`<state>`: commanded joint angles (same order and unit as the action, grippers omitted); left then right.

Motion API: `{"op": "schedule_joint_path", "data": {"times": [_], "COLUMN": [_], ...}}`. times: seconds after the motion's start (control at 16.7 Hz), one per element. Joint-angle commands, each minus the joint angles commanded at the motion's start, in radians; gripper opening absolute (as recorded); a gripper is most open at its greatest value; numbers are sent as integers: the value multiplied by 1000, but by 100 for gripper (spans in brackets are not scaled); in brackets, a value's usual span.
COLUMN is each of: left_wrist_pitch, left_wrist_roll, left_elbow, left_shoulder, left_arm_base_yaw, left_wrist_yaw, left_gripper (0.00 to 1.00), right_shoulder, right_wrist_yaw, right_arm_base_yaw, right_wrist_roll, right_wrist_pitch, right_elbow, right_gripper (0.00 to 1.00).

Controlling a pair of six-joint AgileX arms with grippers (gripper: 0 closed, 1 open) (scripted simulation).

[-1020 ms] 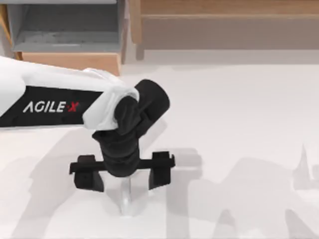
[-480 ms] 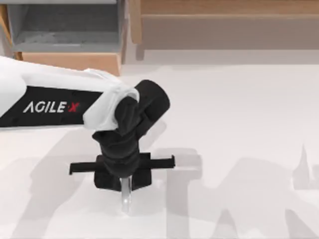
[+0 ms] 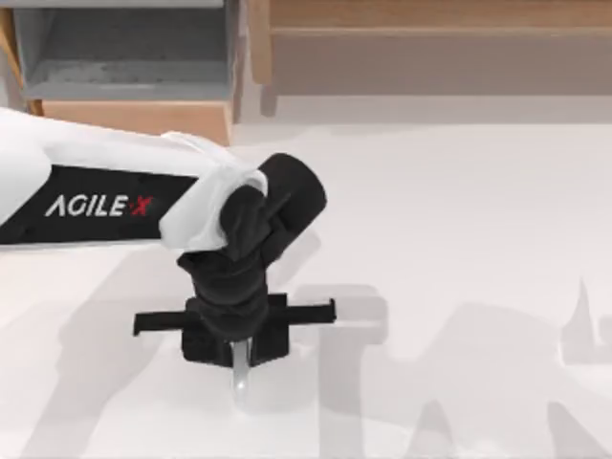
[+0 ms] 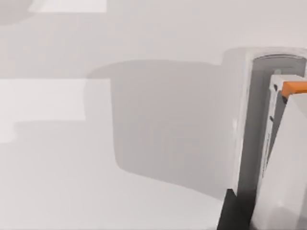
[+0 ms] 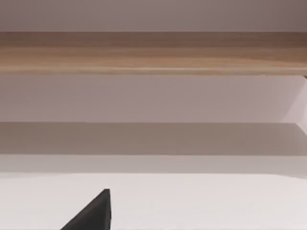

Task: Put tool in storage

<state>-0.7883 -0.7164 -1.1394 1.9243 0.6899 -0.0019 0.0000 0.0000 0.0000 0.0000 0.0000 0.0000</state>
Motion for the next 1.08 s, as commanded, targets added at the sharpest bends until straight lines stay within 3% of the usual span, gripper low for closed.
{"op": "schedule_joint_path", "data": {"times": [0.78,1.08], "left_wrist_pitch": [-112,-183], "left_wrist_roll": [1,129], "left_elbow": [-58,-211], "left_shoulder": [-51,-14], "left_arm_base_yaw": [-1,-138], "left_wrist_yaw": [0,19], "left_gripper": [0,0], "right_shoulder": [0,0], "right_wrist_yaw": [0,0], "right_arm_base_yaw": [0,0], "right_wrist_roll": [0,0], "right_wrist_pitch": [0,0], "right_elbow": [0,0], "right_gripper": [100,100]}}
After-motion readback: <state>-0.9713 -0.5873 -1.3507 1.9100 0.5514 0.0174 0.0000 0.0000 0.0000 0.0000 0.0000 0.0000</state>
